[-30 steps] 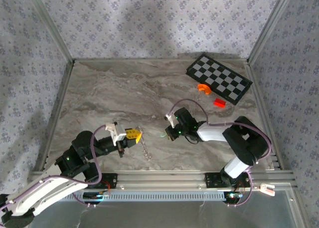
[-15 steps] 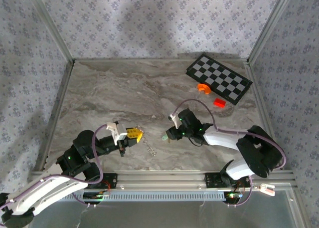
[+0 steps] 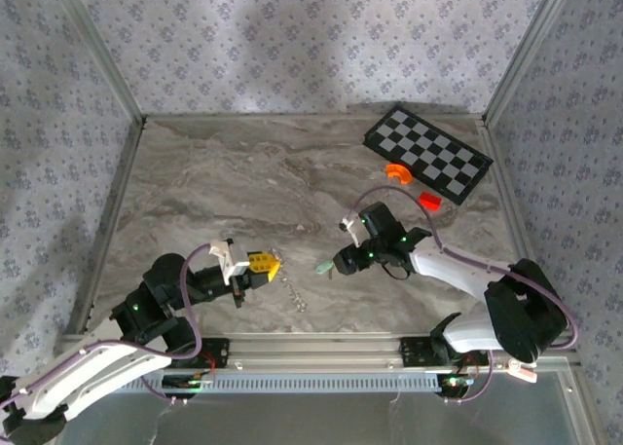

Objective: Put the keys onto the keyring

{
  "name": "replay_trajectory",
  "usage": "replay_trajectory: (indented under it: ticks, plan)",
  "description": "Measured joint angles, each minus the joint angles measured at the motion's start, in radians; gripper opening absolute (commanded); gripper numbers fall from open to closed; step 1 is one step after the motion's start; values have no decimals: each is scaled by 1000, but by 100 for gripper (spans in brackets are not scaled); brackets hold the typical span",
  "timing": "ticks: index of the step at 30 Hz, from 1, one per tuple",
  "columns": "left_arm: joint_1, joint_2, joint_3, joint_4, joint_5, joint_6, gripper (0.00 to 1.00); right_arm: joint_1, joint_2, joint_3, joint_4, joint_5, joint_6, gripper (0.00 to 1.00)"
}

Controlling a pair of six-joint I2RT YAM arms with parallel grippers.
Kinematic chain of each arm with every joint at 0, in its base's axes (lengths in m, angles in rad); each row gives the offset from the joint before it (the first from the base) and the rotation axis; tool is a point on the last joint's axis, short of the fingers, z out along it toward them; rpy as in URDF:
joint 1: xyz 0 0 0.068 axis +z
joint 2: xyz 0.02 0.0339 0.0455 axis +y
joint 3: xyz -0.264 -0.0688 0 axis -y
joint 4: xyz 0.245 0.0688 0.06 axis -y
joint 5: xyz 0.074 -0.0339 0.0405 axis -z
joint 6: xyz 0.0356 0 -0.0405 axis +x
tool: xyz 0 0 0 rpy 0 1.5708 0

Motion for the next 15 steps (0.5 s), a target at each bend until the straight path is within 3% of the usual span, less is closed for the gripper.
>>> replay_trajectory:
  ticks: [8, 15]
  plan:
    - [0, 14, 0, 12, 16, 0, 0, 0, 95, 35, -6, -26, -21, 64]
    - [0, 15, 0, 24, 24, 0, 0, 4, 187, 69, 2, -34, -49, 51]
